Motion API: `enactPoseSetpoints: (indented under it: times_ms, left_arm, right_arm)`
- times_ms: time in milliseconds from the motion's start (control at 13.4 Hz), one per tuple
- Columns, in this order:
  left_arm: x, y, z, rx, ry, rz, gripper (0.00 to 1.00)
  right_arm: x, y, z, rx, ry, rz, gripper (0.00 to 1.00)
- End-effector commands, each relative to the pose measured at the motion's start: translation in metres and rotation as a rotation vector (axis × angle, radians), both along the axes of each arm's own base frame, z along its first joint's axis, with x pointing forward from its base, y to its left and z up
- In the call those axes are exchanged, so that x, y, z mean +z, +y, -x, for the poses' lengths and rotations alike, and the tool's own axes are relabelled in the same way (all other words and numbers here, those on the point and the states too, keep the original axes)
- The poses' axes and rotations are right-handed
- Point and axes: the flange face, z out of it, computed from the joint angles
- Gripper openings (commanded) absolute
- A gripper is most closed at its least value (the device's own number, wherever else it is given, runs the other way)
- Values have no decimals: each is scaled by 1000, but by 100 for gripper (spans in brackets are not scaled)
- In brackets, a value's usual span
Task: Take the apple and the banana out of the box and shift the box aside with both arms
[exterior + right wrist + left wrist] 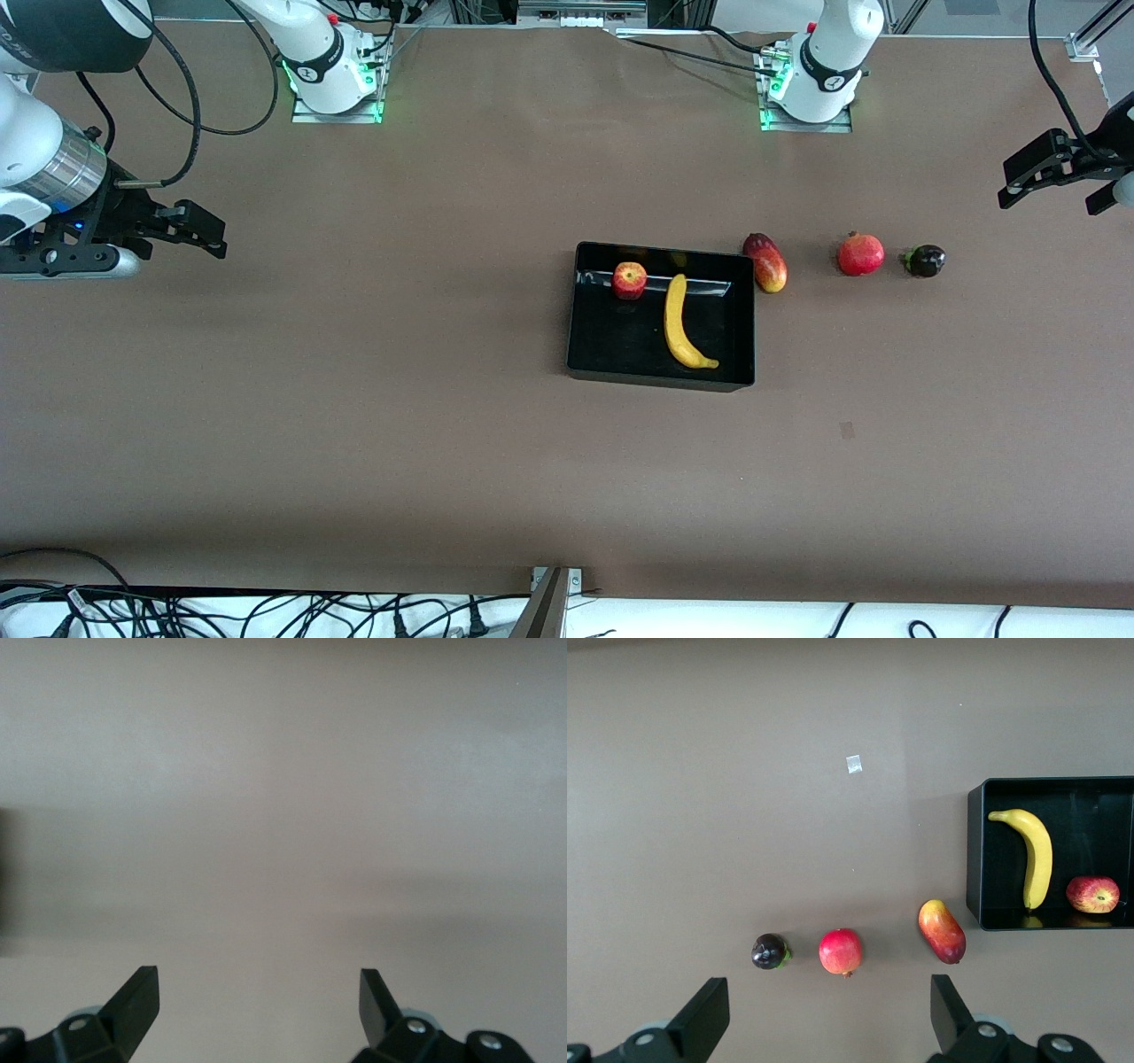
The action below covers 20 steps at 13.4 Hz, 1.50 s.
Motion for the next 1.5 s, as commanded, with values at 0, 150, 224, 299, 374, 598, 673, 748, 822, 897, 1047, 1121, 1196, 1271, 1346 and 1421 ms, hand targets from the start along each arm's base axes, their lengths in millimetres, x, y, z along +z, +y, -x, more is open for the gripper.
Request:
enactPoseSetpoints:
  times_ms: [0, 150, 224, 299, 374, 598, 673, 748, 822, 897, 1047, 1121, 1196, 1271, 1346, 1421]
  left_arm:
    - [3, 0, 3, 6, 4, 17, 100]
    - [2, -1, 3, 5, 12, 17, 100]
    - [2, -1, 4, 5, 13, 18, 100]
    - [2, 0, 4, 6, 13, 18, 100]
    - [2, 0, 4, 8, 15, 18, 100]
    - [-11, -10, -5, 144, 33, 61, 100]
    - [-22, -19, -13, 223, 45, 63, 100]
    - [-37, -38, -21, 284, 52, 54, 100]
    - [-56, -59, -32, 360, 62, 48, 100]
    - [-85, -88, -46, 442, 78, 31, 100]
    - [-144, -143, -68, 577, 93, 0, 100]
    - [-173, -171, -73, 615, 98, -31, 100]
    - [-202, -198, -75, 635, 105, -63, 100]
    - [-228, -222, -75, 632, 111, -80, 100]
    - [-253, -246, -73, 624, 119, -96, 100]
    - [-278, -266, -72, 610, 127, -98, 100]
  right_arm:
    - [5, -2, -2, 6, -11, 11, 100]
    - [5, -2, -2, 6, -11, 11, 100]
    - [4, -2, -3, 6, -10, 11, 100]
    - [4, -2, -3, 7, -10, 11, 100]
    - [5, -2, -2, 6, -10, 11, 100]
    - [5, -3, -2, 6, -10, 11, 100]
    - [4, -3, -3, 6, -8, 11, 100]
    - [5, -3, -2, 6, -10, 11, 100]
    - [5, -3, -2, 6, -10, 11, 100]
    - [4, -3, -3, 6, -10, 11, 100]
    - [4, -3, -3, 6, -8, 11, 100]
    - [4, -3, -3, 6, -10, 11, 100]
    - [5, -3, -3, 6, -11, 11, 100]
    - [4, -4, -3, 4, -10, 11, 100]
    - [4, -5, -3, 3, -10, 11, 100]
    - [4, -6, -3, 0, -10, 10, 100]
